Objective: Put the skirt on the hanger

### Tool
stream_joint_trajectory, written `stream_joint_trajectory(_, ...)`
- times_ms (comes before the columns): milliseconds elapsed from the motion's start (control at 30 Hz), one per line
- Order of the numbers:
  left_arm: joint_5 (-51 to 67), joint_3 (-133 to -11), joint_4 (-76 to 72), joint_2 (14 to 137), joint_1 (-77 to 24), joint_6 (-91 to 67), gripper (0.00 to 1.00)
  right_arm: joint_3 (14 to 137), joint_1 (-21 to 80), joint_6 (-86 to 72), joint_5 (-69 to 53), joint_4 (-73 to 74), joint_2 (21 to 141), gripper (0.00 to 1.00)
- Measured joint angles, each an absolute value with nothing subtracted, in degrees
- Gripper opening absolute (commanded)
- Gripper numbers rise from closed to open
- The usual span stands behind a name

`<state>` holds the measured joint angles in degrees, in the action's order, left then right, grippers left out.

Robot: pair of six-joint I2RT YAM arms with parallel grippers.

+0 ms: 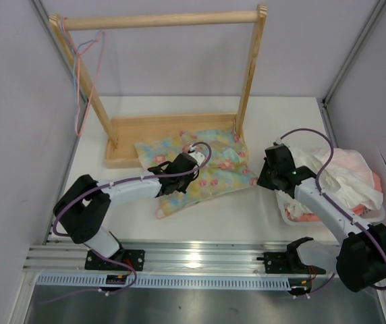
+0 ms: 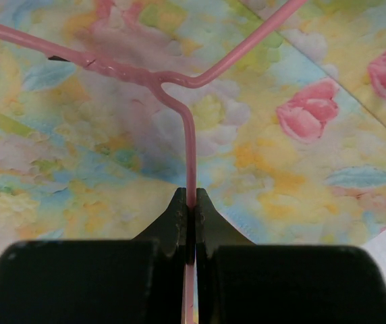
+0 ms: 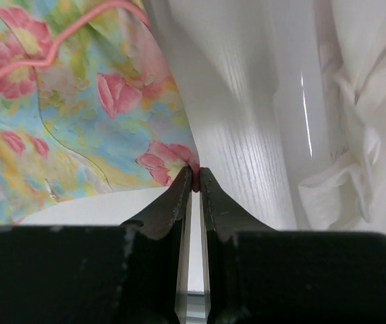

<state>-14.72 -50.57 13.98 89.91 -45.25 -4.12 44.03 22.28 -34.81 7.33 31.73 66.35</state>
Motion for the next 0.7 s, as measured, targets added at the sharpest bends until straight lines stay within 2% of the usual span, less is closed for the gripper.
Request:
stream_joint_trajectory(300, -14.5, -47.6, 10.2, 89.6, -45.3, -5.1, 0.0, 51.1, 21.7, -33.4, 6.9, 32.6, 71.7, 0.12)
stream_joint_trajectory(433, -11.5, -45.3, 8.5, 88.8, -45.7, -6.0, 0.0, 49.4, 22.7, -33.5, 6.8, 32.6, 72.4, 0.21)
stream_joint_trajectory(567, -10.1, -44.8, 7.8, 88.6, -46.4, -6.5, 0.0, 47.6, 23.9, -33.9, 7.3, 32.7, 72.4, 0.38)
stream_joint_trajectory(600, -10.1, -44.8, 7.8, 88.6, -46.7, -6.6, 0.0, 47.5, 24.3, -34.1, 7.5, 32.8, 72.4, 0.5)
stream_joint_trajectory(700, -10.6, -44.7, 7.7, 88.6, -47.4, -6.7, 0.0, 47.4, 25.7, -34.4, 8.7, 32.8, 72.1, 0.59)
